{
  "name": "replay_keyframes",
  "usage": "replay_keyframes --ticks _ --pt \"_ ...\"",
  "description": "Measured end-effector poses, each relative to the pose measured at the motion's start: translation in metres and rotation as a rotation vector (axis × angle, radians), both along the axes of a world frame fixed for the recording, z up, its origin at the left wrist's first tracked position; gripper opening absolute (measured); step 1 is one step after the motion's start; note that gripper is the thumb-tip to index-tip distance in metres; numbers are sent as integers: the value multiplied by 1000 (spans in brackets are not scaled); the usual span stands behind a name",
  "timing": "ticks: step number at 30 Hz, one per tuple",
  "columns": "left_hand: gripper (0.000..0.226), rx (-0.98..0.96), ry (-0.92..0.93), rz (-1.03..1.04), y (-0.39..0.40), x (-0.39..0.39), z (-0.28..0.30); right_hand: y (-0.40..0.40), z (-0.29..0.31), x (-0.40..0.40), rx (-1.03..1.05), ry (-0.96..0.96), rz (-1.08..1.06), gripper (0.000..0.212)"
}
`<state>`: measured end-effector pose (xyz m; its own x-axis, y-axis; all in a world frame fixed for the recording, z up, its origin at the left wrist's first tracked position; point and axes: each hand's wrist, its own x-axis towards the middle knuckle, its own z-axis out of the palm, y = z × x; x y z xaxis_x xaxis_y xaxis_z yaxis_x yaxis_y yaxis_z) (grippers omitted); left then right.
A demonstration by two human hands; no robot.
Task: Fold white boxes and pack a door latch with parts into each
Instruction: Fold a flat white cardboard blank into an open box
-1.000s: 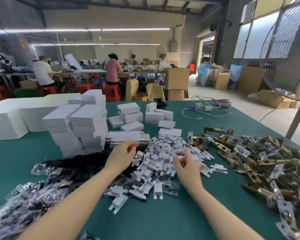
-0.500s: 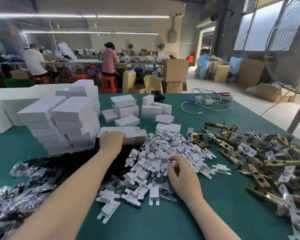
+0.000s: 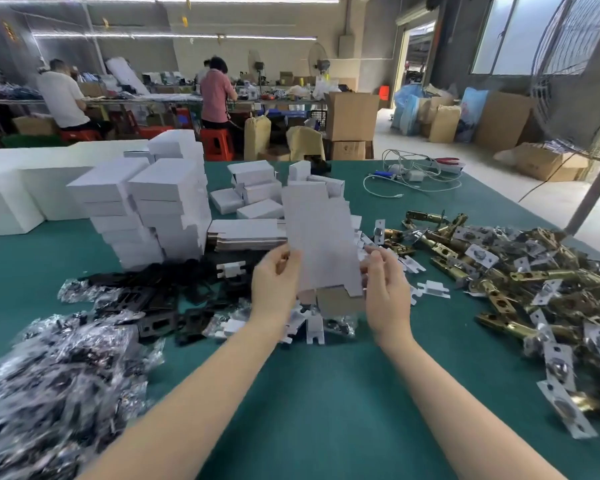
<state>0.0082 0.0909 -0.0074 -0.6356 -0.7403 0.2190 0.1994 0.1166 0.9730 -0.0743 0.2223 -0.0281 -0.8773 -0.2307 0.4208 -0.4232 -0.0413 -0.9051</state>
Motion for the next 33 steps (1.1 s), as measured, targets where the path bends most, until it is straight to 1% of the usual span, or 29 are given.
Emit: replay_keyframes --ticks 1,2,3,4,6,8,10,13,17,23,26,29,33 --pt "18 48 0 -7 8 3 -8 2 0 5 20 -22 27 10" --pt "16 108 -5 -26 15 5 -14 3 -2 9 69 -38 56 16" --pt "18 147 -16 -52 21 7 -19 5 -6 12 133 -51 80 27" --pt "22 135 -22 -84 24 9 -24 7 -11 14 191 -59 87 36" --pt "38 -13 -24 -181 28 14 -32 10 -19 14 242 -71 58 47" --pt "59 -159 -32 -277 32 16 -39 12 -24 14 222 -93 44 49" --pt "71 -205 -26 -294 36 17 -44 13 -25 13 216 -102 59 51" --pt "79 -218 -25 -231 37 16 -49 14 -29 13 302 -49 116 61" --pt "67 -196 -27 -110 35 16 -50 12 -35 13 380 -12 208 76" --pt "46 -233 -78 -4 31 13 -50 9 -36 17 411 38 256 84" --pt "44 -253 -75 4 32 14 -48 7 -34 21 422 74 139 80" --pt "47 -312 -85 -21 36 17 -43 6 -33 27 455 106 -5 70" --pt "43 -333 -113 -58 39 16 -49 3 -33 31 483 116 -81 62"
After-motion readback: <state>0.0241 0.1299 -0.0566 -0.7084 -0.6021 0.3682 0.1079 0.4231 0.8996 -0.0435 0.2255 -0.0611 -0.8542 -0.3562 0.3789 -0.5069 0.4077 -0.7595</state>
